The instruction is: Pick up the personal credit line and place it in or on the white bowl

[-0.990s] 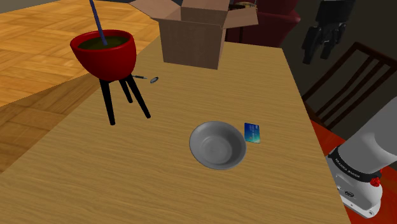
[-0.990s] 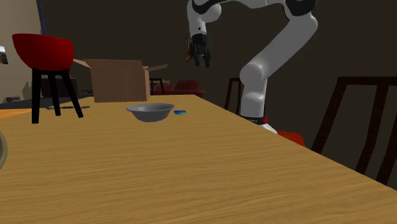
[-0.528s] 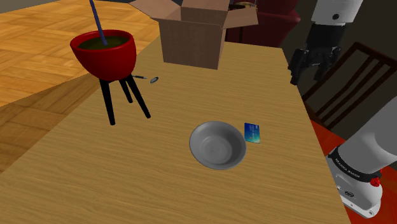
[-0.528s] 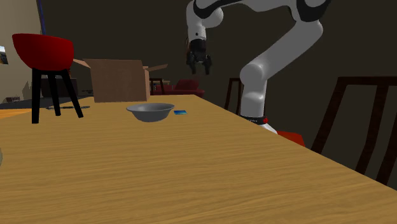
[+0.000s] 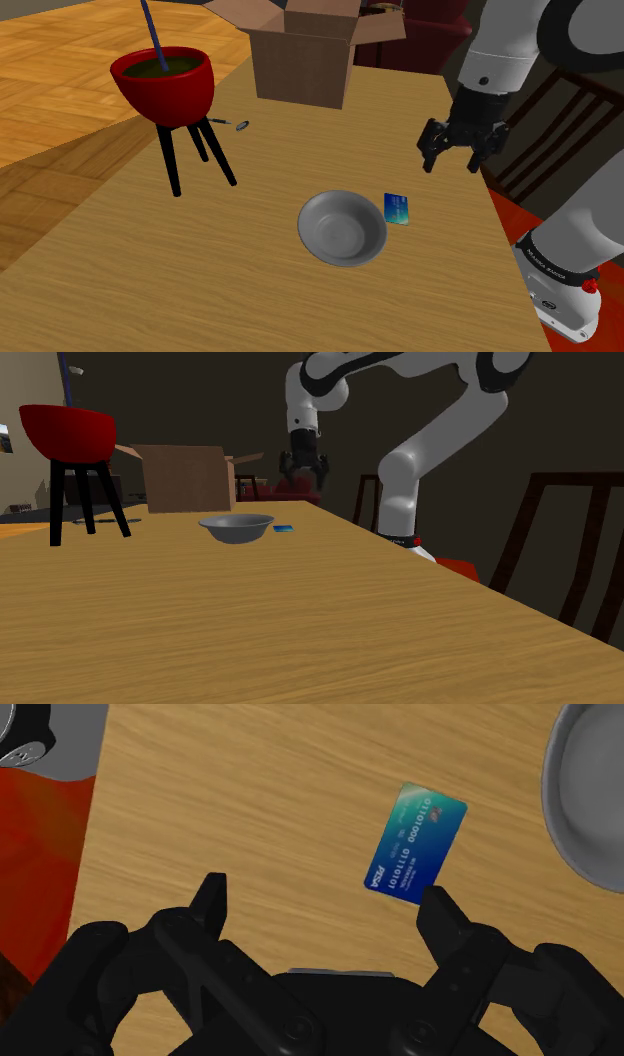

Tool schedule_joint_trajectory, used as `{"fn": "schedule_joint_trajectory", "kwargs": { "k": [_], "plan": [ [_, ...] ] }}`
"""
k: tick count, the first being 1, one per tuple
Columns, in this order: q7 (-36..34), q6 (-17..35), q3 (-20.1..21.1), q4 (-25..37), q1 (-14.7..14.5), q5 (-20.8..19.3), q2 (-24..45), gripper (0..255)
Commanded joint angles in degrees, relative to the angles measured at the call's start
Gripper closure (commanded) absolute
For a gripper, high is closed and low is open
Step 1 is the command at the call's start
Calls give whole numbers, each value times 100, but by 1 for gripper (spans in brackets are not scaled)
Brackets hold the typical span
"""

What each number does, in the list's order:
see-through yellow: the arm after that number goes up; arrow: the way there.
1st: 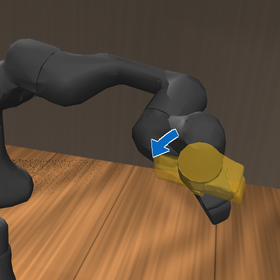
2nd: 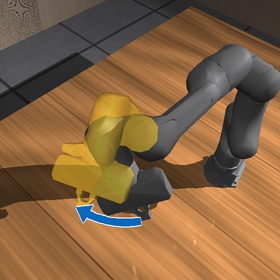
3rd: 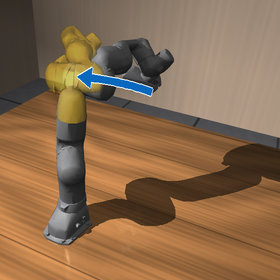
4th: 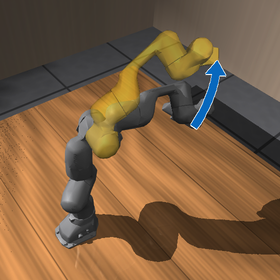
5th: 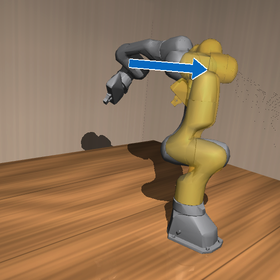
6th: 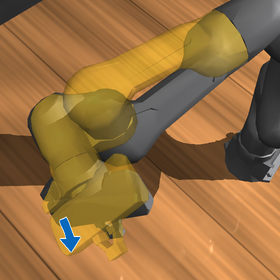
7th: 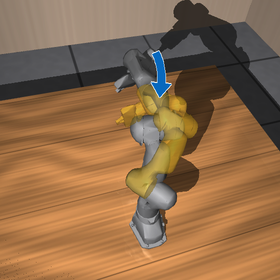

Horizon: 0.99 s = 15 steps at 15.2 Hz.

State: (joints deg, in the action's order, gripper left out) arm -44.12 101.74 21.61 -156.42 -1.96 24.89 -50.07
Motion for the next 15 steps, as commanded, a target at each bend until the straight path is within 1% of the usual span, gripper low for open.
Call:
{"fn": "schedule_joint_trajectory", "kwargs": {
  "k": [1, 5, 7, 8, 15],
  "plan": [
    [-515, 375, 400, -75, -48, 358, 153, 0],
    [-1441, 1168, 1217, -55, -25, 945, 667, 0],
    [-1899, 1600, 1649, 29, 61, 1173, 1017, 0],
    [-2051, 1746, 1796, 66, 104, 1234, 1143, 0],
    [-2002, 2456, 2167, -181, 110, 1484, 1586, 0]
  ]
}}
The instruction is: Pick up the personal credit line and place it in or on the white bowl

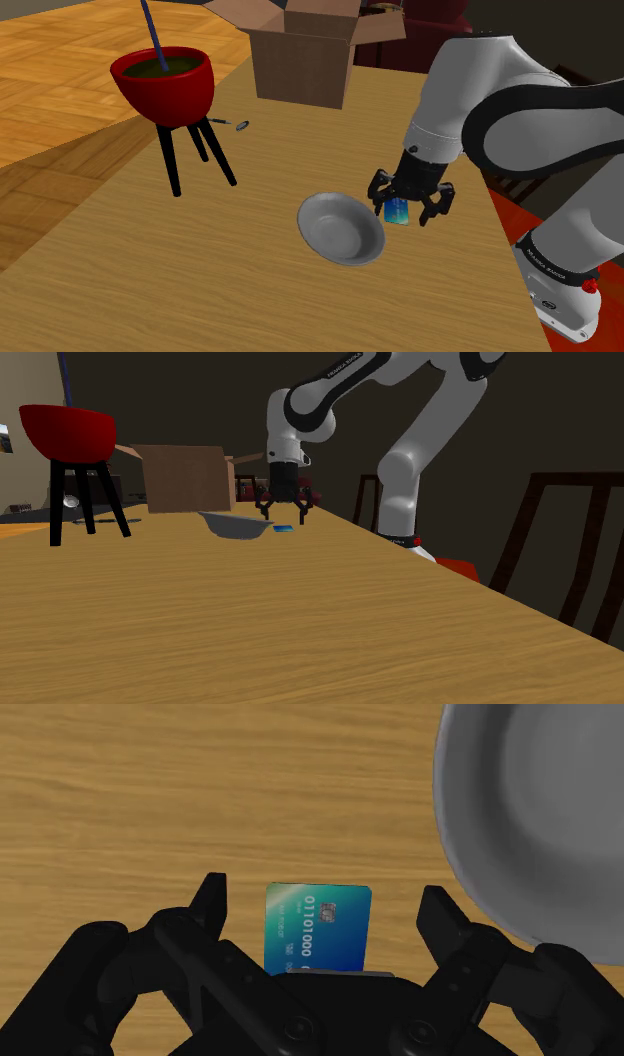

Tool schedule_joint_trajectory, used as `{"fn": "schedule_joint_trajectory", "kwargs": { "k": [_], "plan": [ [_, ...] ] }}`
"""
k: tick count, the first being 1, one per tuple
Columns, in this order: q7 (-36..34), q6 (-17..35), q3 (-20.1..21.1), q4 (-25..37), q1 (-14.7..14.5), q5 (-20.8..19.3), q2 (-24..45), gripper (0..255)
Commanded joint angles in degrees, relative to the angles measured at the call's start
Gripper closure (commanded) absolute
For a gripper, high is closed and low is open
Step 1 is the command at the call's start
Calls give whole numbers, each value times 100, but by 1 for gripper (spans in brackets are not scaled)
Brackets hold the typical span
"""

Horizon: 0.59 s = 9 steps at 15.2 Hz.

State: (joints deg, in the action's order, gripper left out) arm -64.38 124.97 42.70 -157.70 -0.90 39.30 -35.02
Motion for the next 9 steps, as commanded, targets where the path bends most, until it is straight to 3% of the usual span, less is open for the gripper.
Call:
{"fn": "schedule_joint_trajectory", "kwargs": {
  "k": [1, 8, 9],
  "plan": [
    [28, 196, 90, -71, 7, 63, 124, 0],
    [27, 195, 90, -70, 7, 63, 123, 0],
    [27, 195, 90, -70, 7, 63, 123, 255]
  ]
}}
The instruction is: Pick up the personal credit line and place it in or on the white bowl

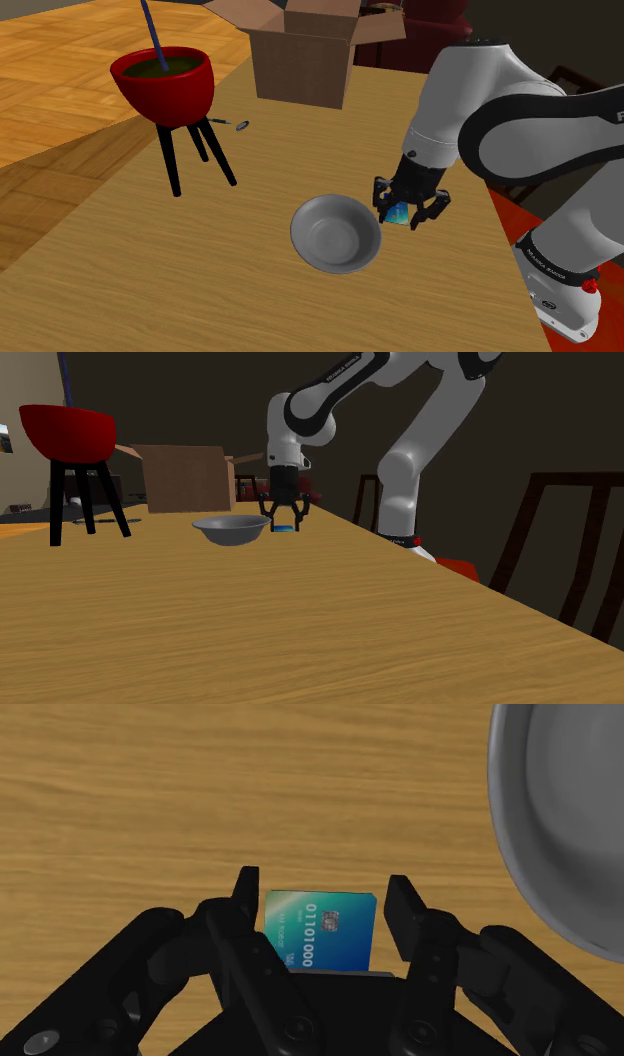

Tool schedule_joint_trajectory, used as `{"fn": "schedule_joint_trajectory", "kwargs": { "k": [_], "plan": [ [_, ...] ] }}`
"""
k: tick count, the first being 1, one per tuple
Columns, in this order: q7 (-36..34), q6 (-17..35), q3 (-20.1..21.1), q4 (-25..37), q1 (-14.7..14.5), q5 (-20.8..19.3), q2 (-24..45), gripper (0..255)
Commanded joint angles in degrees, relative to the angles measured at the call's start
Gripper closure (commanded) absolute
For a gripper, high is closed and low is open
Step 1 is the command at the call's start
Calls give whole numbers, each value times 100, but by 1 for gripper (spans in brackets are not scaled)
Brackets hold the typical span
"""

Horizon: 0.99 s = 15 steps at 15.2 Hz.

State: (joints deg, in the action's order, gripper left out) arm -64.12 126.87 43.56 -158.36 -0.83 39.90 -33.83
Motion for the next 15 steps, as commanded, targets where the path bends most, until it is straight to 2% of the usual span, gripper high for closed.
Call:
{"fn": "schedule_joint_trajectory", "kwargs": {
  "k": [1, 9, 15],
  "plan": [
    [1, 4, 3, -4, 0, 2, 4, 255],
    [1, 6, 3, -5, -1, 2, 5, 255],
    [-97, -614, -279, 217, -41, -186, -393, 255]
  ]
}}
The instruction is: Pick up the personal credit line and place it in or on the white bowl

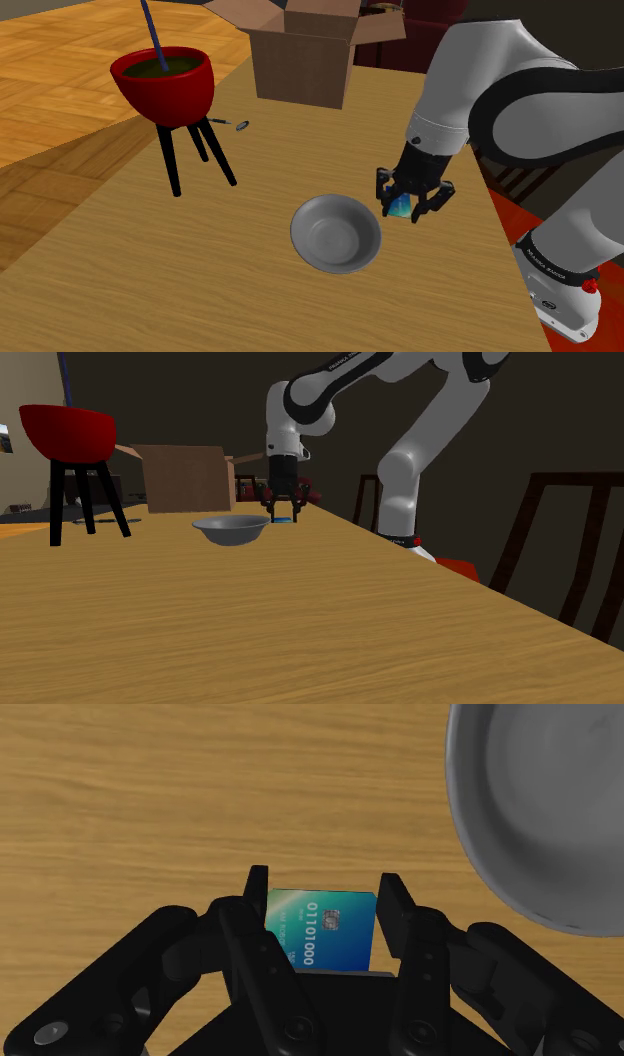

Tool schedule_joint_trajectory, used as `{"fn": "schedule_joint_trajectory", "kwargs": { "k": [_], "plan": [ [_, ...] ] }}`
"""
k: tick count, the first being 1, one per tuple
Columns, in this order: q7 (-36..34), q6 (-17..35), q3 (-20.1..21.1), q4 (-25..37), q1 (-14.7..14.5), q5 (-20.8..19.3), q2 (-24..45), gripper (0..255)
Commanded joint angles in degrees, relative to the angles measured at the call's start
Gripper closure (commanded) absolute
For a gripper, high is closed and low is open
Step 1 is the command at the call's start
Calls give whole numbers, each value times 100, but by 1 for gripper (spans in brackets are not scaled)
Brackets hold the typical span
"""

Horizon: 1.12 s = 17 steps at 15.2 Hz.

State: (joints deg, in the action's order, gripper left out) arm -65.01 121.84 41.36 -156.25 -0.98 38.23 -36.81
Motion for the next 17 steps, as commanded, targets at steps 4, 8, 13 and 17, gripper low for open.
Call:
{"fn": "schedule_joint_trajectory", "kwargs": {
  "k": [4, 8, 13, 17],
  "plan": [
    [-72, -494, -232, 183, -34, -148, -303, 255],
    [-134, -855, -395, 379, -30, -276, -468, 255],
    [-210, -1280, -583, 652, -14, -430, -622, 255],
    [-268, -1597, -718, 886, 5, -544, -705, 255]
  ]
}}
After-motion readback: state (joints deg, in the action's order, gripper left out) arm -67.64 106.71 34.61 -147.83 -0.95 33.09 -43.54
